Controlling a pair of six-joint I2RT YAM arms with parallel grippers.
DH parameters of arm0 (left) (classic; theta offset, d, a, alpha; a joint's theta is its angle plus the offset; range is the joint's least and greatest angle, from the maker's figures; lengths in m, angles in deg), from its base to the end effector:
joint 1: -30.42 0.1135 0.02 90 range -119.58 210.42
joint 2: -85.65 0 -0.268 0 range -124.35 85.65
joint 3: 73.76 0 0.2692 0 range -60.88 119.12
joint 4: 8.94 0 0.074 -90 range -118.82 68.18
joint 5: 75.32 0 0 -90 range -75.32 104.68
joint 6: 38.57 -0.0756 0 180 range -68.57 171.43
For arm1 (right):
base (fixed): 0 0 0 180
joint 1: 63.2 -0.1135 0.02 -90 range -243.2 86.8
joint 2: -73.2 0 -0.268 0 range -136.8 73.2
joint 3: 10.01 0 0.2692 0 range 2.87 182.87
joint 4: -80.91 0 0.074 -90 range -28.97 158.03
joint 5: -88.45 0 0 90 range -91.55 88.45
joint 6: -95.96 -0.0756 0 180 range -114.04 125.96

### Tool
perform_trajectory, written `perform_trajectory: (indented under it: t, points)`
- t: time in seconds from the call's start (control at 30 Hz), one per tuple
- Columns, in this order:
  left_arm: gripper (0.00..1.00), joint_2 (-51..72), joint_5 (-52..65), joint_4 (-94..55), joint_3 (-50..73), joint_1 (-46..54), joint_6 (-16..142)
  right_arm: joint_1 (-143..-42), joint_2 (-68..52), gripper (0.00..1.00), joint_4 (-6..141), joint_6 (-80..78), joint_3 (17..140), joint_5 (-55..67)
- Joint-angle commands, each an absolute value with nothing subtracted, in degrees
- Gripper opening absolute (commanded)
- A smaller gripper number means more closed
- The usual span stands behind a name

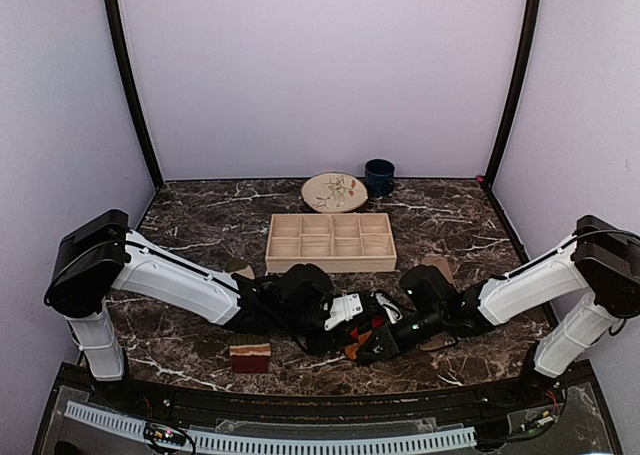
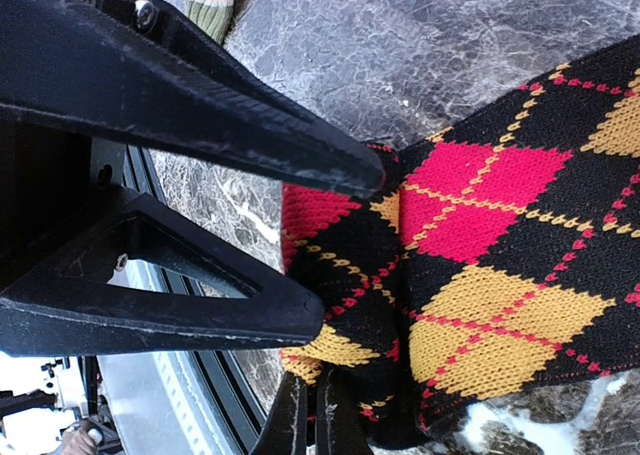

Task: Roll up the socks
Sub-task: Roll the sock at the center of the board.

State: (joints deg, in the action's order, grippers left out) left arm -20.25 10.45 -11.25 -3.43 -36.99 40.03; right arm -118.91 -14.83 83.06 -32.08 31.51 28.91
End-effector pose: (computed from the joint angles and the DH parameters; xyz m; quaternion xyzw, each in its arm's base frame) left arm 0.1601 -0.3994 0.1229 0.5824 0.6834 -0.2354 0.3720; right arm 0.1348 0.2658 0.0887 -0.2373 0.8632 0.4386 0.0791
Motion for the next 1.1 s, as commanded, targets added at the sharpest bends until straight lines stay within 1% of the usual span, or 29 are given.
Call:
perform_trajectory:
  t: [0.0,0.23,0.53,0.77,0.9,1.07]
  points:
    - [0.39,-17.8,14.14,-16.05,-3.77,-37.55,37.45,-117.97,-15.47,0.0,85.14,-32.49,30.92,30.3]
    - [0.39,-17.71,13.84,-16.02,-4.29,-38.15,37.71,-117.38,-16.18,0.0,86.31,-32.73,30.3,30.94]
    - [0.38,-23.41,14.76,-15.94,-4.01,-38.13,38.57,-116.92,-16.45,0.0,87.08,-33.14,29.72,31.49]
    - [0.37,-25.47,14.76,-14.78,-3.99,-37.36,38.85,-116.82,-16.84,0.0,87.78,-33.54,29.11,31.51]
    - [0.37,-25.61,13.44,-13.22,-4.4,-36.54,39.17,-116.74,-17.27,0.09,87.63,-33.55,28.96,31.06]
    - [0.36,-26.58,11.86,-12.69,-4.24,-35.7,39.94,-116.65,-16.39,0.22,85.73,-32.58,29.05,28.49]
